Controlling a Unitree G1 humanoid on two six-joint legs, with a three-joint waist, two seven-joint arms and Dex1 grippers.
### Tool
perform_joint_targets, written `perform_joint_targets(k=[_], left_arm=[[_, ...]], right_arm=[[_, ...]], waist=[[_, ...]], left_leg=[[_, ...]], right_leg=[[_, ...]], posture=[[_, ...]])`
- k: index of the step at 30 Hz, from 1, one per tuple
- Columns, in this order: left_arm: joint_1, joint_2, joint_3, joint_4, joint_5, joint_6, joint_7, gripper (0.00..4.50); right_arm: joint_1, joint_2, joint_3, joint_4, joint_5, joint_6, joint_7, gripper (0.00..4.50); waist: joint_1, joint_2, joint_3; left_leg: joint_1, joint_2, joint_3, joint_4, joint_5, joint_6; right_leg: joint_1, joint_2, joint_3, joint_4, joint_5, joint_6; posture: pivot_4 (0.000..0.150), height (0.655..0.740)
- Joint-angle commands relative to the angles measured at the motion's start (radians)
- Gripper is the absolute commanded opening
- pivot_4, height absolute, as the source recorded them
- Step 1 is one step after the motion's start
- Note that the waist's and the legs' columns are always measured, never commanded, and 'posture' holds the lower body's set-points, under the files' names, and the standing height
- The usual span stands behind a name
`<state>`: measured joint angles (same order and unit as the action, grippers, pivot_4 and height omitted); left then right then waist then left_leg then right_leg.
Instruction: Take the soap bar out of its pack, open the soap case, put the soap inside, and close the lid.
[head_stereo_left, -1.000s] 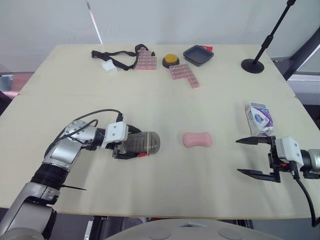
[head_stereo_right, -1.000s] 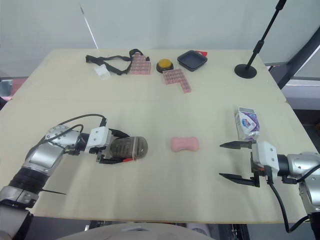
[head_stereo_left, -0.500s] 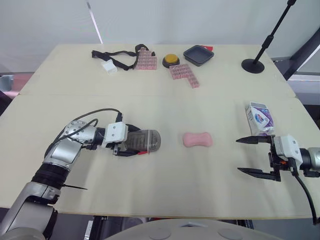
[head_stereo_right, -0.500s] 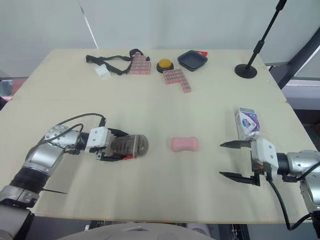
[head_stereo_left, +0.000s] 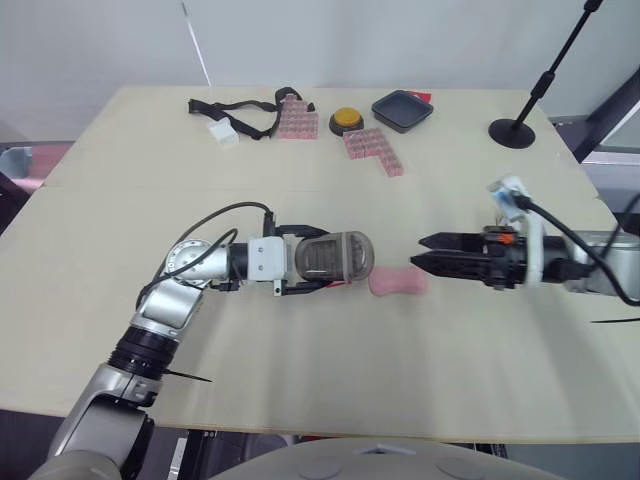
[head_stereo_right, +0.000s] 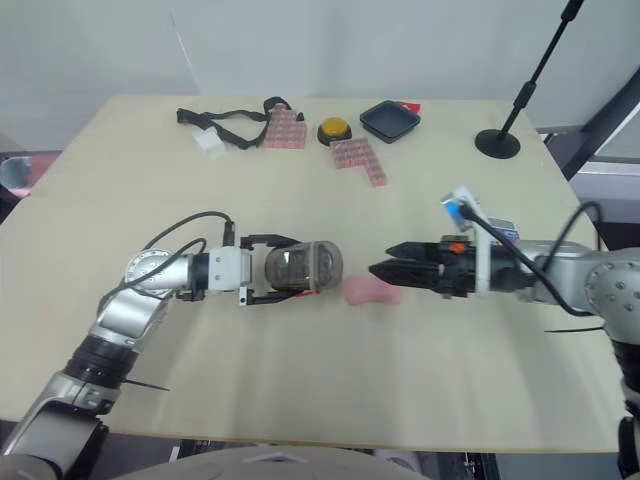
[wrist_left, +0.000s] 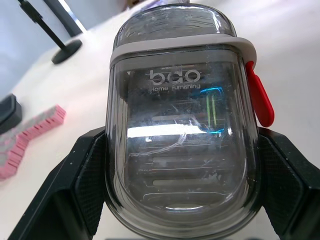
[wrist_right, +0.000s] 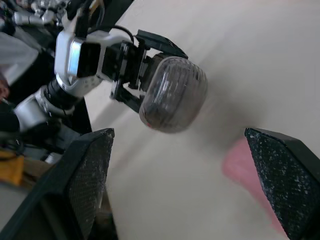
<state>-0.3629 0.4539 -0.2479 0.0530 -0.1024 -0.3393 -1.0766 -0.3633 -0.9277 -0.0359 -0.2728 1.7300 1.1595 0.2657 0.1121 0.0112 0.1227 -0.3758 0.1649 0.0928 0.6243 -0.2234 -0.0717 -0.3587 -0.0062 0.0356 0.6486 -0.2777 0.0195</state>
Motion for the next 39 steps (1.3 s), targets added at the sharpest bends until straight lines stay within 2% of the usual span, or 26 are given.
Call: perform_joint_targets(k=[1, 16, 32, 33, 34, 39], left_arm=[[-0.025, -0.015, -0.005, -0.031, 0.023, -0.044, 0.041, 3.48], [-0.039, -0.052, -0.029, -0.024, 0.017, -0.060, 0.069, 3.48], [-0.029, -0.044, -0.034, -0.034, 0.026, -0.045, 0.098, 3.48], [-0.029, -0.044, -0.034, -0.037, 0.024, -0.042, 0.098, 3.48], [-0.029, -0.043, -0.035, -0.038, 0.022, -0.040, 0.098, 3.48], [-0.028, -0.030, -0.028, -0.043, 0.009, -0.036, 0.090, 3.48]], right_arm=[[-0.041, 0.003, 0.045, 0.004, 0.227, -0.059, -0.210, 4.50], [-0.080, 0.125, 0.096, 0.007, 0.242, -0.059, -0.355, 4.50], [-0.079, 0.124, 0.087, 0.028, 0.242, -0.030, -0.334, 4.50], [-0.079, 0.126, 0.086, 0.028, 0.242, -0.032, -0.335, 3.93], [-0.079, 0.127, 0.086, 0.028, 0.242, -0.033, -0.335, 3.74], [-0.080, 0.134, 0.088, 0.040, 0.242, -0.043, -0.354, 2.06]], waist=[[0.009, 0.000, 0.000], [0.014, 0.000, 0.000], [0.015, 0.000, 0.001], [0.015, 0.000, 0.001], [0.015, 0.000, 0.001], [0.014, -0.001, 0.001]], left_leg=[[0.000, 0.000, 0.000, 0.000, 0.000, 0.000], [-0.002, 0.000, 0.000, 0.000, -0.001, -0.003], [-0.003, 0.000, 0.000, 0.000, -0.001, -0.003], [-0.003, 0.000, 0.000, 0.000, -0.001, -0.003], [-0.003, 0.000, 0.000, 0.000, -0.001, -0.003], [-0.003, 0.000, 0.000, 0.000, -0.001, -0.004]], right_leg=[[0.000, 0.000, 0.000, 0.000, 0.000, 0.000], [0.000, 0.000, -0.002, -0.001, 0.000, 0.001], [0.000, 0.000, -0.003, -0.001, 0.000, 0.001], [0.000, 0.000, -0.003, 0.000, 0.000, 0.001], [0.000, 0.000, -0.003, 0.000, 0.000, 0.001], [-0.001, 0.000, -0.003, -0.001, 0.000, 0.001]], posture=[[0.150, 0.7400], [0.150, 0.7400], [0.150, 0.7400], [0.150, 0.7400], [0.150, 0.7400], [0.150, 0.7400]])
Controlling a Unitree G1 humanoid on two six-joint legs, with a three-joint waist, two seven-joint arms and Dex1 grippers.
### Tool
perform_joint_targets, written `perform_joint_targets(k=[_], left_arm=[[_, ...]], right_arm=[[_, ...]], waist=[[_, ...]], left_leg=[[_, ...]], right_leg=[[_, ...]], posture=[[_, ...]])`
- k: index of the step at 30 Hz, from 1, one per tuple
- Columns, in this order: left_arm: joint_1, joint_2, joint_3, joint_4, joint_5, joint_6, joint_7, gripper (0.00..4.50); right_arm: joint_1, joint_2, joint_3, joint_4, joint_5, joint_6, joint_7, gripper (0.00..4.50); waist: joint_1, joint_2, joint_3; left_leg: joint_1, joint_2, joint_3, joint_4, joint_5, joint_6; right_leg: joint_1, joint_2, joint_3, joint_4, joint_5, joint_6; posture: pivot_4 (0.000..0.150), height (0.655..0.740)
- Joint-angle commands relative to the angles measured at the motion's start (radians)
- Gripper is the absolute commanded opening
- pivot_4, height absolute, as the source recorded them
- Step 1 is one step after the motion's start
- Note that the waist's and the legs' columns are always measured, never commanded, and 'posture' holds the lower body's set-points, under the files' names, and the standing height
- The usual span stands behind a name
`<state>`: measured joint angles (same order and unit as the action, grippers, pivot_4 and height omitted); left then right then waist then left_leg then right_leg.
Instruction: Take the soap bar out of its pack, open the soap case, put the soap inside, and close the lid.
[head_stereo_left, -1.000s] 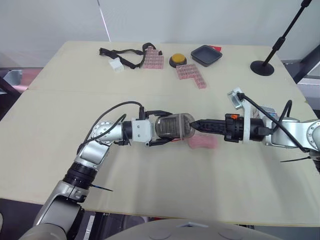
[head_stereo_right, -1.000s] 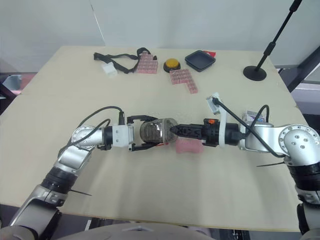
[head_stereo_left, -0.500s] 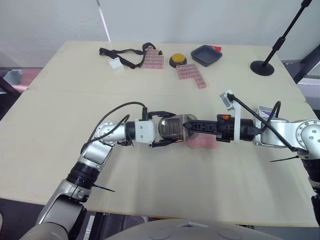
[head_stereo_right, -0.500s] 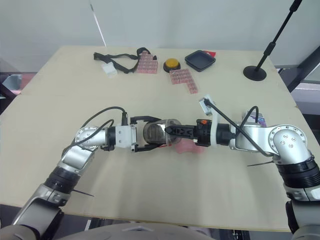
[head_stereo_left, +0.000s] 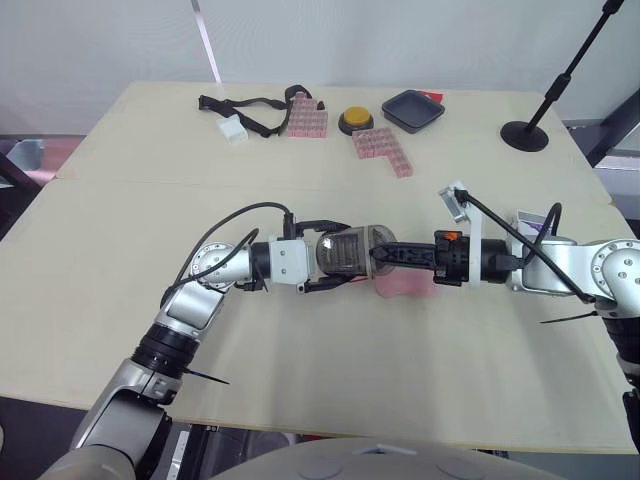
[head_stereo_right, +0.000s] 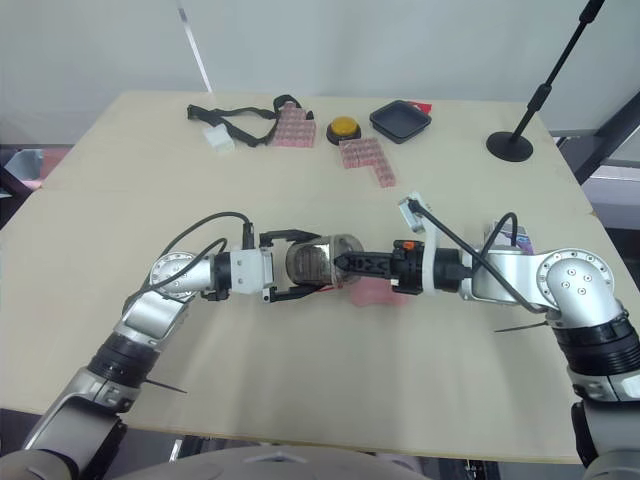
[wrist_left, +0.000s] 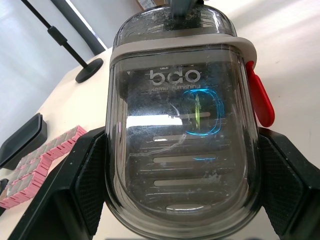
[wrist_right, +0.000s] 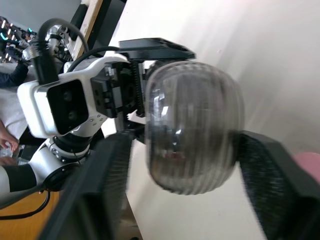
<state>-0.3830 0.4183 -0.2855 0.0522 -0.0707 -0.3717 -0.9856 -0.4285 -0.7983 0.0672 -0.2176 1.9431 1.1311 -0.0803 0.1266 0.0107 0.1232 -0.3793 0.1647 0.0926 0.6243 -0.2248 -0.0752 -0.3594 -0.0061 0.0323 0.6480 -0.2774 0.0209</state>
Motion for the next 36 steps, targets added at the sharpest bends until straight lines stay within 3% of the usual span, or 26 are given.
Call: perform_joint_targets(k=[1, 21, 26, 36], left_arm=[[-0.008, 0.007, 0.010, -0.042, -0.025, -0.003, -0.001, 3.48], [0.005, 0.030, 0.020, -0.029, -0.031, -0.006, -0.003, 3.48], [0.009, 0.039, 0.021, -0.024, -0.034, -0.006, -0.003, 3.48], [0.032, 0.054, 0.020, -0.027, -0.034, -0.009, -0.003, 3.48]], right_arm=[[-0.016, 0.005, -0.014, -0.014, 0.029, -0.016, -0.011, 2.01], [-0.001, -0.001, -0.050, 0.035, 0.029, 0.037, 0.110, 2.01], [0.032, -0.061, -0.085, 0.075, 0.029, 0.056, 0.122, 2.01], [0.179, -0.348, -0.227, 0.108, -0.066, 0.046, -0.038, 2.01]], waist=[[-0.001, 0.000, 0.000], [0.001, 0.000, 0.000], [0.006, 0.000, 0.000], [0.008, 0.000, 0.000]], left_leg=[[0.000, 0.000, 0.000, 0.000, 0.000, 0.000], [-0.001, 0.000, 0.000, 0.000, 0.000, 0.000], [-0.002, 0.000, 0.000, 0.000, 0.000, 0.000], [-0.006, 0.000, 0.000, 0.001, 0.000, 0.000]], right_leg=[[0.000, 0.000, 0.000, 0.000, 0.000, 0.000], [0.000, 0.000, -0.001, 0.000, 0.000, 0.000], [0.000, 0.000, -0.001, 0.000, 0.000, 0.000], [0.000, 0.000, -0.002, -0.002, 0.000, 0.000]], posture=[[0.150, 0.7400], [0.150, 0.7400], [0.150, 0.7400], [0.150, 0.7400]])
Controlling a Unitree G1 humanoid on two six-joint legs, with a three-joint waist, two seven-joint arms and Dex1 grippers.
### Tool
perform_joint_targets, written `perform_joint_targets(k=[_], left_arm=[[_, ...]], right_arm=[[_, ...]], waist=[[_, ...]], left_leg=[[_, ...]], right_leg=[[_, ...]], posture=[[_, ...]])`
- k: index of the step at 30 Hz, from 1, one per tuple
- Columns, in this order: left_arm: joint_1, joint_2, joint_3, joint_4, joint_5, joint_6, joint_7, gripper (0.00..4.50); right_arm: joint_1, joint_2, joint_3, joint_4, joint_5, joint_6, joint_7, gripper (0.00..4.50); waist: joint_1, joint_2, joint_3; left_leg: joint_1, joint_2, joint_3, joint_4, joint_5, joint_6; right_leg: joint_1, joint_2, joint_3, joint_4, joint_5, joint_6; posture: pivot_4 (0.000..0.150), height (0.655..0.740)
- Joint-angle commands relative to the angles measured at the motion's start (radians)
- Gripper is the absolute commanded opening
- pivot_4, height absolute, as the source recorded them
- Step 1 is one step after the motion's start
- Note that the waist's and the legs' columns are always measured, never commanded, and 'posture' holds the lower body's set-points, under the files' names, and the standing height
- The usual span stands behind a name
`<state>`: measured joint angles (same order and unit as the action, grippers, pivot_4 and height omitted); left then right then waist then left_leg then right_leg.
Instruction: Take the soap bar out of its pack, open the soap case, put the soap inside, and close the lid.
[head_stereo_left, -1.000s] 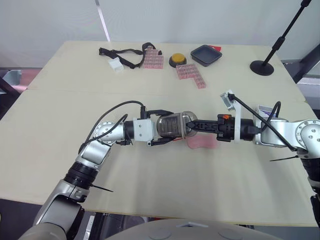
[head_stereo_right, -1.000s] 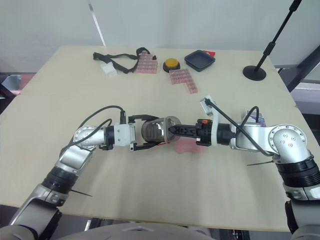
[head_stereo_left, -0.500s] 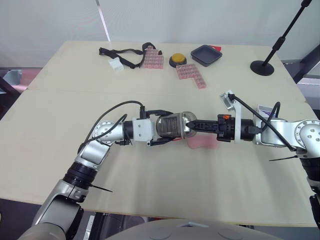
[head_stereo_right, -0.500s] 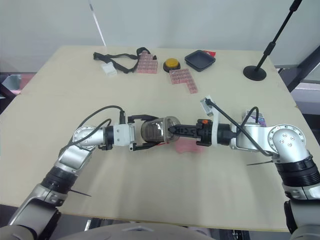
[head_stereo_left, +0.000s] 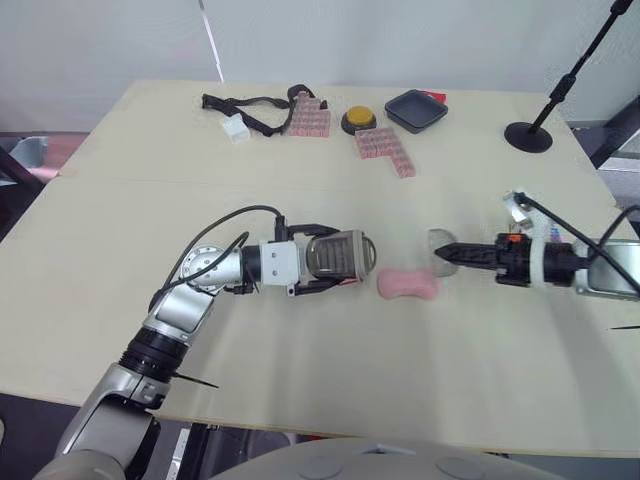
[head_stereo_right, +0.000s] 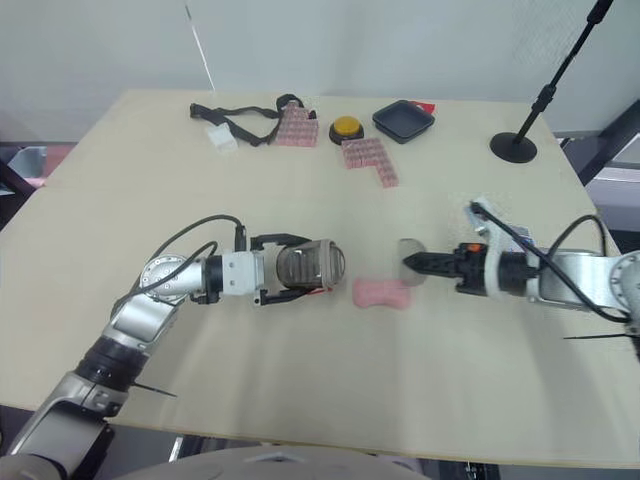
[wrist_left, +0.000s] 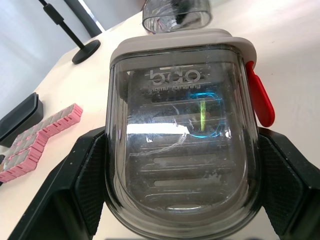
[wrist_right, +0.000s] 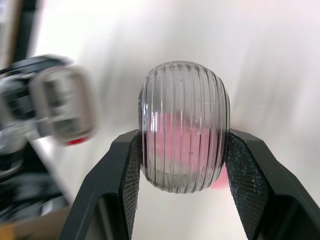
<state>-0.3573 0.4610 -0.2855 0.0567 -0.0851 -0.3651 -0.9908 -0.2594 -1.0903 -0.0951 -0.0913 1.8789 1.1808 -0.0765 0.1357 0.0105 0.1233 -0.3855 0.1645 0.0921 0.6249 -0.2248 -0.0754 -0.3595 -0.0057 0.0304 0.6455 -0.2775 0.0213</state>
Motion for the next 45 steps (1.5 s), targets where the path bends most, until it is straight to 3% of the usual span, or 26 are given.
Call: perform_joint_targets(k=[1, 8, 12, 30, 32, 36, 42, 45], left_arm=[[0.008, 0.011, 0.019, -0.032, -0.019, -0.016, 0.002, 3.48], [0.010, 0.009, 0.014, -0.034, -0.018, -0.017, 0.001, 3.48], [0.008, 0.008, 0.010, -0.038, -0.018, -0.019, -0.002, 3.48], [0.022, 0.009, 0.006, -0.061, -0.008, -0.011, 0.006, 3.48], [0.022, 0.009, 0.005, -0.063, -0.008, -0.010, 0.006, 3.48], [0.023, 0.009, 0.004, -0.060, -0.006, -0.011, 0.007, 3.48], [0.021, 0.013, 0.005, -0.050, -0.007, -0.014, 0.001, 3.48], [0.014, 0.017, 0.009, -0.042, -0.013, -0.010, -0.004, 3.48]], right_arm=[[0.017, -0.073, -0.071, -0.022, -0.002, -0.003, -0.063, 2.01], [0.016, -0.080, -0.071, 0.009, -0.003, -0.040, -0.208, 2.01], [-0.046, -0.014, -0.010, 0.036, -0.061, -0.056, -0.317, 2.01], [-0.101, 0.129, -0.029, 0.084, -0.257, 0.025, -0.327, 2.01], [-0.109, 0.135, -0.034, 0.085, -0.276, 0.034, -0.316, 3.08], [-0.134, 0.149, -0.057, 0.095, -0.274, 0.048, -0.299, 4.33], [-0.162, 0.150, -0.086, 0.042, -0.348, 0.043, -0.199, 4.42], [-0.159, 0.131, -0.082, -0.054, -0.505, -0.066, 0.042, 4.42]], waist=[[-0.002, 0.000, 0.000], [-0.002, 0.000, 0.000], [-0.005, 0.000, 0.000], [-0.002, 0.000, 0.000], [-0.002, 0.000, 0.000], [-0.002, 0.000, 0.000], [-0.001, 0.000, 0.000], [-0.001, 0.000, 0.000]], left_leg=[[0.000, 0.000, 0.000, 0.000, 0.000, 0.000], [0.000, 0.000, 0.000, 0.000, 0.000, 0.000], [-0.001, 0.000, 0.000, 0.001, 0.000, 0.000], [0.000, -0.001, 0.000, 0.001, 0.000, -0.001], [0.000, -0.001, 0.000, 0.001, 0.000, -0.001], [0.000, -0.001, 0.000, 0.001, 0.000, -0.001], [0.000, -0.001, 0.000, 0.001, 0.000, -0.001], [0.000, -0.001, 0.000, 0.001, 0.000, -0.001]], right_leg=[[0.000, 0.000, 0.000, 0.000, 0.000, 0.000], [0.000, 0.000, 0.000, 0.000, 0.000, 0.000], [0.000, 0.000, 0.000, 0.001, 0.000, 0.000], [-0.001, 0.000, -0.002, 0.003, 0.000, 0.000], [-0.001, 0.000, -0.002, 0.003, 0.000, 0.000], [-0.001, 0.000, -0.002, 0.004, 0.000, 0.000], [-0.001, 0.001, -0.002, 0.004, 0.000, 0.000], [-0.001, 0.001, -0.002, 0.004, 0.000, 0.000]], posture=[[0.150, 0.7400], [0.150, 0.7400], [0.150, 0.7400], [0.150, 0.7400], [0.150, 0.7400], [0.150, 0.7400], [0.150, 0.7400], [0.150, 0.7400]])
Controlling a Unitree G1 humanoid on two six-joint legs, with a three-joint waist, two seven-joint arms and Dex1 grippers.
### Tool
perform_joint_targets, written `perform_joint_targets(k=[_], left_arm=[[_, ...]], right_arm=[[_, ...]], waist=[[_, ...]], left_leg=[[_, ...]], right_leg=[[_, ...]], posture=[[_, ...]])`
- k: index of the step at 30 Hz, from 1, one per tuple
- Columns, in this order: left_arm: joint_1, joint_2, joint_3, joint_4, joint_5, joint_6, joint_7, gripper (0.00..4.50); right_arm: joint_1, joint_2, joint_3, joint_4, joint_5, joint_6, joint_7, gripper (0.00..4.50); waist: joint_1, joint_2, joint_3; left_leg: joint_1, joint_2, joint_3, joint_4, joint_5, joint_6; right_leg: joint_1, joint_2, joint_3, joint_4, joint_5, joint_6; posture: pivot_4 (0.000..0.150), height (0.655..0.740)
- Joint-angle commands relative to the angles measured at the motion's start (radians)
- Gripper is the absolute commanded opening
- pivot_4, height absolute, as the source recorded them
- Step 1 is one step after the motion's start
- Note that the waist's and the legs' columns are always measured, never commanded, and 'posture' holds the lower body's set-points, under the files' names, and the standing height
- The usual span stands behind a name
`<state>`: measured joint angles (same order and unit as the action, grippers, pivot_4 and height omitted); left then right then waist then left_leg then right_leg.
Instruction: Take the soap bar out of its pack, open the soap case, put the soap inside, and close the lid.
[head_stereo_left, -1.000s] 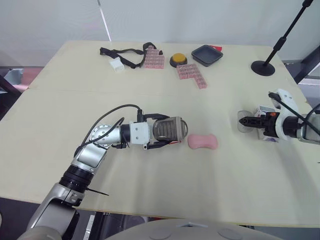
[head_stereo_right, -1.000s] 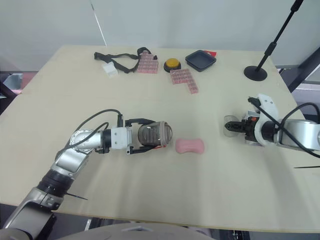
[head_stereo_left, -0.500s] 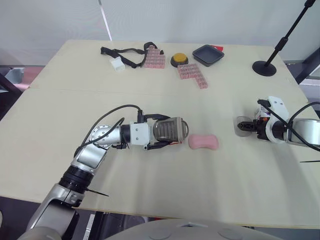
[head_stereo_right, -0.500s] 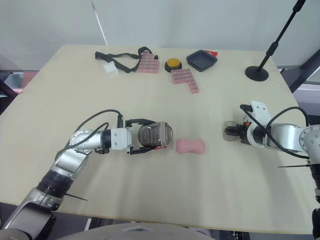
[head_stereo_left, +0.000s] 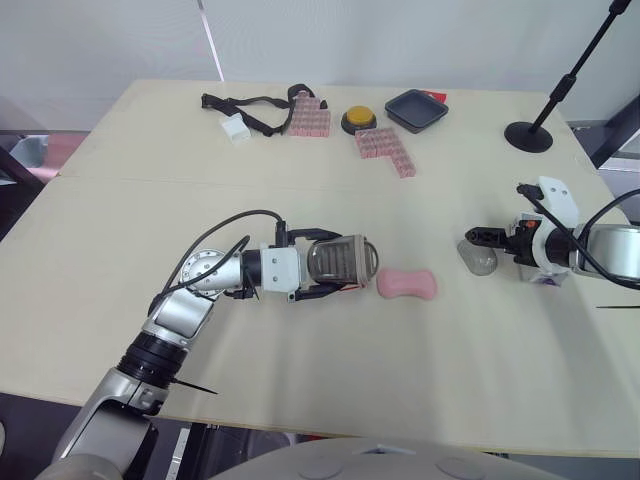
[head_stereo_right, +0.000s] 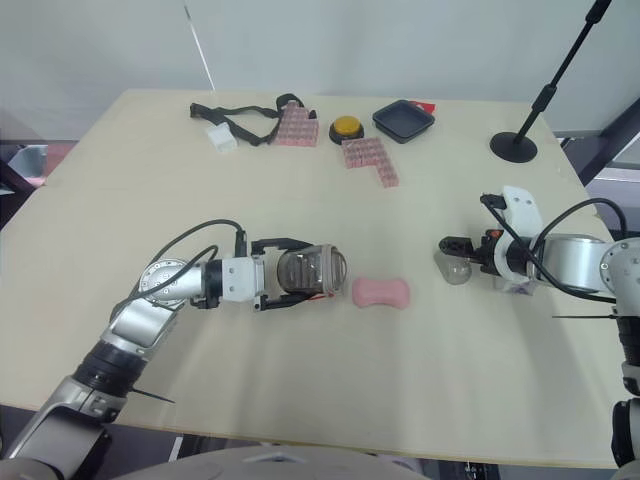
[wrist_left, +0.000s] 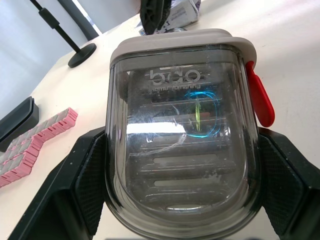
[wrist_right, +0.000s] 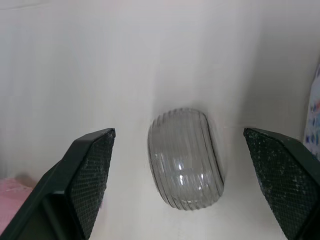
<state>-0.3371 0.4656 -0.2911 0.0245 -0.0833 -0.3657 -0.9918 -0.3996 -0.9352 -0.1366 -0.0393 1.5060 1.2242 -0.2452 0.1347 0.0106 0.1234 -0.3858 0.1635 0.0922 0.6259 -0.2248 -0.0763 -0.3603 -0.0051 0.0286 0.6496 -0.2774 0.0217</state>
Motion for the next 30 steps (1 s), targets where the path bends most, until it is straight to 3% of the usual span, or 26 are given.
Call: perform_joint_targets(k=[1, 4, 7, 8, 11, 13, 18, 23, 30], left_arm=[[-0.009, 0.014, 0.017, -0.006, -0.018, -0.004, -0.006, 3.48], [-0.021, 0.017, 0.024, 0.002, -0.033, 0.029, -0.015, 3.48], [-0.034, 0.021, 0.028, 0.005, -0.051, 0.075, -0.031, 3.48], [-0.040, 0.026, 0.026, 0.009, -0.052, 0.086, -0.040, 3.48], [-0.049, 0.042, 0.022, 0.028, -0.049, 0.093, -0.065, 3.48], [-0.053, 0.049, 0.021, 0.036, -0.051, 0.098, -0.079, 3.48], [-0.067, 0.071, 0.019, 0.057, -0.055, 0.138, -0.127, 3.48], [-0.097, 0.090, 0.019, 0.084, -0.050, 0.170, -0.163, 3.48], [-0.182, 0.113, 0.008, 0.095, -0.042, 0.308, -0.214, 3.48]], right_arm=[[0.003, -0.048, -0.021, -0.157, -0.224, -0.184, 0.337, 4.42], [0.102, -0.077, 0.017, -0.245, -0.458, -0.425, 0.655, 4.42], [0.214, -0.027, -0.011, -0.267, -0.586, -0.637, 0.867, 4.42], [0.269, 0.003, -0.025, -0.267, -0.663, -0.796, 0.976, 4.42], [0.413, 0.039, -0.026, -0.213, -0.858, -1.173, 1.263, 4.42], [0.462, 0.056, -0.028, -0.150, -0.925, -1.308, 1.354, 4.42], [0.554, 0.093, -0.064, -0.080, -0.907, -1.415, 1.519, 4.42], [0.554, 0.124, -0.060, -0.057, -0.927, -1.445, 1.548, 4.42], [0.566, 0.154, -0.046, -0.069, -0.947, -1.454, 1.560, 4.42]], waist=[[0.000, 0.000, 0.000], [0.004, -0.001, 0.000], [0.005, -0.002, -0.001], [0.004, -0.002, -0.001], [0.002, -0.002, -0.001], [-0.006, -0.002, -0.001], [-0.031, -0.002, -0.001], [-0.060, -0.002, -0.001], [-0.059, -0.002, -0.001]], left_leg=[[0.000, 0.000, 0.000, 0.000, 0.000, 0.000], [-0.005, 0.002, 0.000, 0.000, 0.000, 0.000], [-0.005, 0.004, -0.001, 0.002, 0.000, 0.001], [-0.006, 0.004, -0.001, 0.004, 0.000, 0.001], [-0.011, 0.004, -0.001, 0.008, 0.000, 0.003], [-0.014, 0.004, -0.001, 0.010, 0.000, 0.003], [-0.012, 0.004, -0.001, 0.014, 0.001, 0.007], [-0.007, 0.004, -0.001, 0.013, 0.002, 0.008], [-0.007, 0.004, -0.001, 0.013, 0.002, 0.009]], right_leg=[[0.000, 0.000, 0.000, 0.000, 0.000, 0.000], [-0.001, 0.000, -0.001, 0.000, 0.000, 0.000], [-0.002, -0.002, -0.005, 0.000, 0.000, 0.000], [-0.002, -0.003, -0.005, 0.000, 0.000, 0.000], [-0.007, -0.004, -0.006, 0.004, 0.000, 0.000], [-0.009, -0.004, -0.006, 0.005, 0.000, 0.000], [-0.009, -0.005, -0.006, 0.006, 0.000, 0.000], [-0.005, -0.005, -0.006, 0.006, 0.000, -0.001], [-0.004, -0.006, -0.006, 0.006, -0.001, -0.001]], posture=[[0.150, 0.7400], [0.150, 0.7400], [0.150, 0.7400], [0.150, 0.7400], [0.150, 0.7400], [0.150, 0.7400], [0.150, 0.7400], [0.150, 0.7400], [0.150, 0.7400]])
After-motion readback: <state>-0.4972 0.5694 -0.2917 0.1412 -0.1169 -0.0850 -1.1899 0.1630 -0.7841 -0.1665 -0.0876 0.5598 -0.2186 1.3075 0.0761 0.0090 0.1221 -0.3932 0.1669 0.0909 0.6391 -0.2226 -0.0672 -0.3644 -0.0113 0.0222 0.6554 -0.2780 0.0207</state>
